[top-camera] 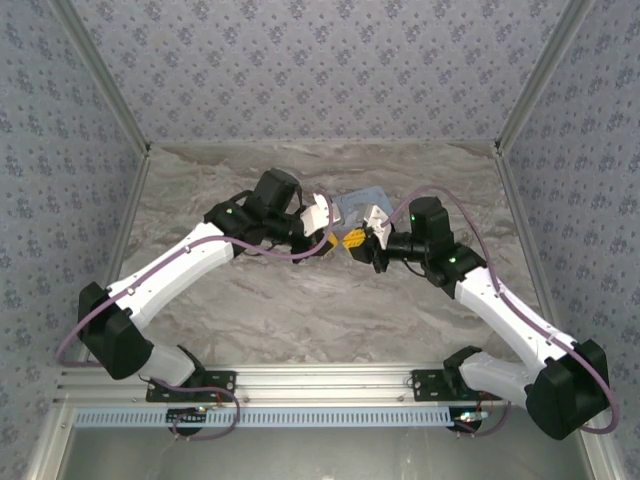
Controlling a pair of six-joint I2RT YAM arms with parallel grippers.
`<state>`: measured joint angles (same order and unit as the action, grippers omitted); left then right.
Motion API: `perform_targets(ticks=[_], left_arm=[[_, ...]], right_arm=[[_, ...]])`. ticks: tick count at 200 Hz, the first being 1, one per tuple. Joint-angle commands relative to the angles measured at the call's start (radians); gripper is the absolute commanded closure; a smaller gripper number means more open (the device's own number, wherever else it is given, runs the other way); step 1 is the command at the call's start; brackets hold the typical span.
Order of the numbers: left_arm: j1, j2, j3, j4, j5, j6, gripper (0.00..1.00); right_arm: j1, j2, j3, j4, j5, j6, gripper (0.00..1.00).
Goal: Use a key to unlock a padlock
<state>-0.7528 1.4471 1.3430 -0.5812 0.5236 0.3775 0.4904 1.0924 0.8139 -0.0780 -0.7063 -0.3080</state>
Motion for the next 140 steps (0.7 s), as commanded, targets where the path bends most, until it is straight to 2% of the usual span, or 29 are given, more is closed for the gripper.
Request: perform_targets(ticks=[1,53,76,120,133,140], left_arm=[[0.000,-0.030,0.030,0.012,0.023,0.020,1.00],[0.000,-0.025,0.030,0.019,0.026,0.016,1.00],[0.000,-0.026,0.031,0.020,0.023,0.017,1.00],[0.007,-0.043,0.024,0.037,0.008,-0.002,0.79],[0.015,-0.051,0.018,0.051,0.008,-0.019,0.63],[0.022,-0.059,0.010,0.063,0.009,-0.033,0.58]], right_arm=[[0.010,0.009,0.013,-0.030,-0.022,-0.011,0.87],[0.015,0.013,0.013,-0.017,-0.046,0.000,0.88],[0.017,0.015,0.014,-0.015,-0.055,0.004,0.99],[-0.006,-0.004,-0.002,-0.006,-0.044,0.038,1.00],[-0.018,-0.013,-0.018,0.010,-0.042,0.067,1.00],[-0.027,-0.021,-0.027,0.017,-0.033,0.083,1.00]])
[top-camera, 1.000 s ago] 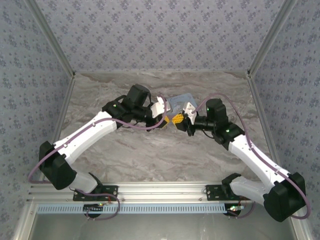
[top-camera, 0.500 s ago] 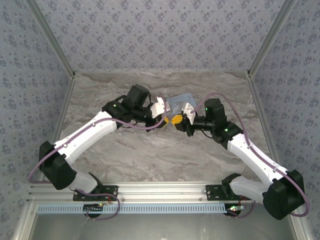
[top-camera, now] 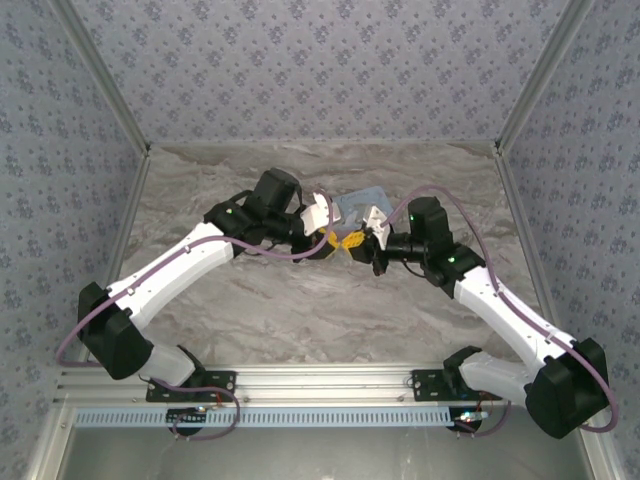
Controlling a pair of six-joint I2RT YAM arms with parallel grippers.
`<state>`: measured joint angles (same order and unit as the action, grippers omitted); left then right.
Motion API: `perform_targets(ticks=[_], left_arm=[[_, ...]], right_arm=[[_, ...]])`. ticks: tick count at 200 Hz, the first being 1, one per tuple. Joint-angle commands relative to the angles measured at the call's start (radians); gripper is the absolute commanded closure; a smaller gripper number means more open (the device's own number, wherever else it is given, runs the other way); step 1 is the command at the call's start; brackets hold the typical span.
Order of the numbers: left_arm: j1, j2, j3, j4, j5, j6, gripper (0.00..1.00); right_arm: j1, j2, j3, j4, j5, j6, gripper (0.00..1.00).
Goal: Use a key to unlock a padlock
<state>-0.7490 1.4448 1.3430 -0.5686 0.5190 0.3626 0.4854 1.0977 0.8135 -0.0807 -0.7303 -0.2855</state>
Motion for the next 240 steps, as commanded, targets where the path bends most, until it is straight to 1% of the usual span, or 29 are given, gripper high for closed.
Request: perform_targets(ticks=[1,20,38,59,76,83,92,111,125,155,189,212,240], left_arm=[[0.019,-0.058,0.008,0.052,0.013,-0.019,0.58],[0.044,-0.088,-0.031,0.117,0.017,-0.075,0.48],[0.074,-0.127,-0.094,0.222,-0.004,-0.168,0.44],[0.102,-0.159,-0.179,0.365,-0.115,-0.324,0.35],[0.120,-0.166,-0.250,0.466,-0.236,-0.503,0.23],[0.127,-0.159,-0.265,0.475,-0.272,-0.562,0.19],[0.135,-0.141,-0.269,0.467,-0.313,-0.644,0.18],[0.156,-0.068,-0.253,0.428,-0.347,-0.808,0.17],[0.162,-0.011,-0.240,0.406,-0.371,-0.895,0.18],[0.162,0.092,-0.229,0.441,-0.360,-1.025,0.18],[0.155,0.249,-0.167,0.457,-0.275,-1.162,0.18],[0.130,0.344,-0.108,0.456,-0.218,-1.190,0.15],[0.107,0.423,-0.034,0.427,-0.205,-1.186,0.13]], right_arm=[[-0.023,-0.026,-0.027,0.022,-0.007,0.062,1.00],[-0.054,-0.059,-0.064,0.051,0.030,0.116,1.00],[-0.091,-0.100,-0.122,0.096,0.072,0.188,1.00],[-0.134,-0.147,-0.184,0.126,0.120,0.263,1.00],[-0.170,-0.181,-0.235,0.164,0.142,0.346,1.00],[-0.184,-0.195,-0.255,0.187,0.150,0.385,1.00],[-0.203,-0.215,-0.284,0.220,0.168,0.440,1.00],[-0.223,-0.252,-0.335,0.283,0.219,0.544,1.00],[-0.232,-0.272,-0.359,0.310,0.244,0.601,1.00],[-0.235,-0.308,-0.367,0.279,0.289,0.652,1.00],[-0.238,-0.342,-0.359,0.221,0.321,0.639,1.00],[-0.240,-0.348,-0.348,0.192,0.322,0.625,1.00],[-0.242,-0.348,-0.341,0.177,0.322,0.614,1.00]])
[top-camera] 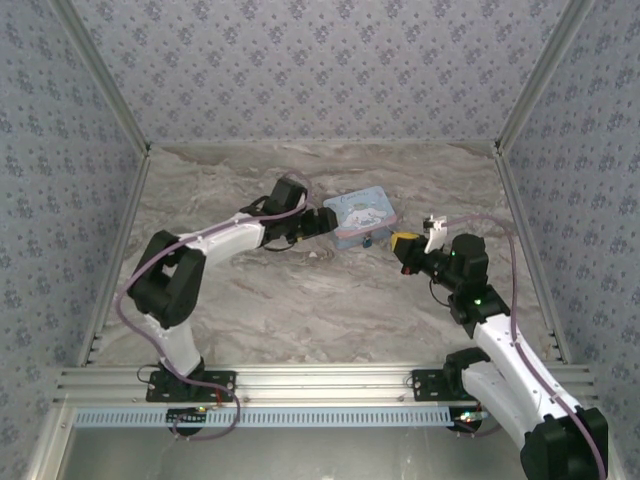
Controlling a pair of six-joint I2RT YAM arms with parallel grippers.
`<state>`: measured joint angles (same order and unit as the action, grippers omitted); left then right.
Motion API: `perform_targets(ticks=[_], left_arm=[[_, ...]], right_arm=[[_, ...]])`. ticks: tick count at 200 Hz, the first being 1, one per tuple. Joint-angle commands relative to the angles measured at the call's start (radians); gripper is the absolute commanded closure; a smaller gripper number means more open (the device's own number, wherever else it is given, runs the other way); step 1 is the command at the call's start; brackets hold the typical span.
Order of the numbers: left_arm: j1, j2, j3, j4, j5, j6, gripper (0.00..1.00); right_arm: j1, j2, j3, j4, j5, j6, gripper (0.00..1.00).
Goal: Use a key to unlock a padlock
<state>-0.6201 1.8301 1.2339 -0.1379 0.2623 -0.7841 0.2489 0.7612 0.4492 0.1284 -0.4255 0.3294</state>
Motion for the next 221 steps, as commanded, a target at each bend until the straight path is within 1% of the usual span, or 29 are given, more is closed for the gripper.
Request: perform_targets(ticks=[1,54,102,152,221], left_arm=[[-0.021,0.040,0.076,-0.003,0.052,-0.040,0.13],[-0.023,0.117,0.138,-0.048,0.035,-0.037,0.16],[-0.024,0.146,0.134,-0.130,0.031,0.006,0.19],[-0.009,0.114,0.060,-0.175,0.014,0.037,0.20],[0.063,0.014,-0.072,-0.215,-0.019,0.078,0.21]], right_arm=[[-0.006,-0.011,0.022,-0.033,0.017,-0.002,1.00],[-0.011,-0.011,0.030,-0.051,0.019,-0.010,1.00],[-0.013,-0.011,0.040,-0.083,0.025,-0.029,1.00],[-0.013,-0.012,0.052,-0.100,0.032,-0.037,1.00],[-0.013,-0.012,0.062,-0.114,0.034,-0.044,1.00]])
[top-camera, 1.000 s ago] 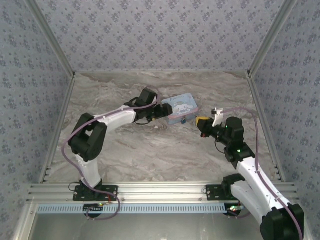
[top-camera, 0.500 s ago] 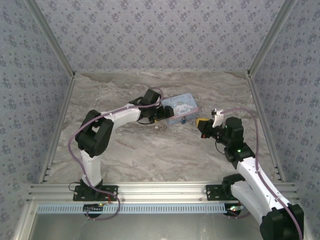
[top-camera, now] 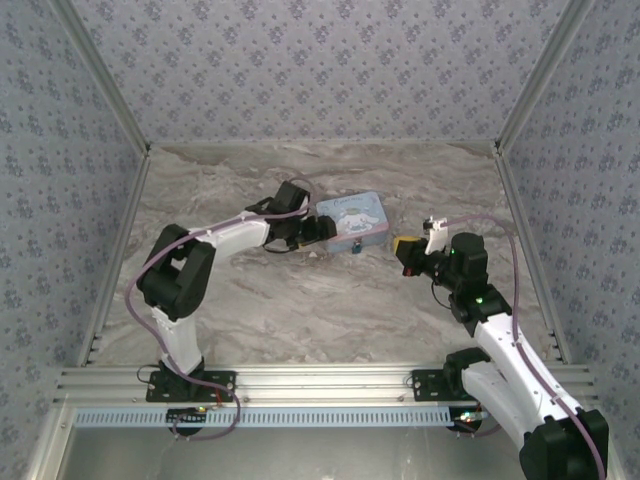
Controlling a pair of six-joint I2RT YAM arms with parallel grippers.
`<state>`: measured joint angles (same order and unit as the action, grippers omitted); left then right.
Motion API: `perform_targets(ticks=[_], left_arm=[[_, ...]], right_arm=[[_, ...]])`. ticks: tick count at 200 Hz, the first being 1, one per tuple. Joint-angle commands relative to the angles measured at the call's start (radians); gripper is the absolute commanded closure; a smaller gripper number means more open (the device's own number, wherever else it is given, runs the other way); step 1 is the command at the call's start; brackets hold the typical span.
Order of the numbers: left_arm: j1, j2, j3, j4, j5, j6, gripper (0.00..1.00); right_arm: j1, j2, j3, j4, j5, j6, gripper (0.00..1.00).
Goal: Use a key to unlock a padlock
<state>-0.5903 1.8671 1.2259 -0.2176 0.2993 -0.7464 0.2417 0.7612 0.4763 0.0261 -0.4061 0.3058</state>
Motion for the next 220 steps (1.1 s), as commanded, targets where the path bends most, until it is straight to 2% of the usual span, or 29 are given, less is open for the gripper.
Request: perform_targets(ticks=[1,81,145,193,220], left_arm=[[0.034,-0.025,-0.066,-0.136,-0.055,0.041,0.21],[0.170,-0.172,-0.230,-0.170,-0.081,0.086,0.21],[0.289,-0.249,-0.221,-0.192,-0.085,0.156,0.19],[0.289,-0.392,-0.277,-0.064,-0.023,0.251,0.17],[0.282,-0.510,-0.371,0.050,-0.008,0.281,0.16]], right_arm=[[-0.006,-0.012,0.036,-0.012,0.015,-0.021,1.00],[-0.005,-0.008,0.038,-0.027,0.016,-0.024,1.00],[-0.004,0.032,0.065,-0.031,-0.006,-0.021,1.00],[0.025,0.096,0.106,-0.007,-0.029,0.008,1.00],[0.090,0.150,0.137,0.027,-0.015,0.014,1.00]])
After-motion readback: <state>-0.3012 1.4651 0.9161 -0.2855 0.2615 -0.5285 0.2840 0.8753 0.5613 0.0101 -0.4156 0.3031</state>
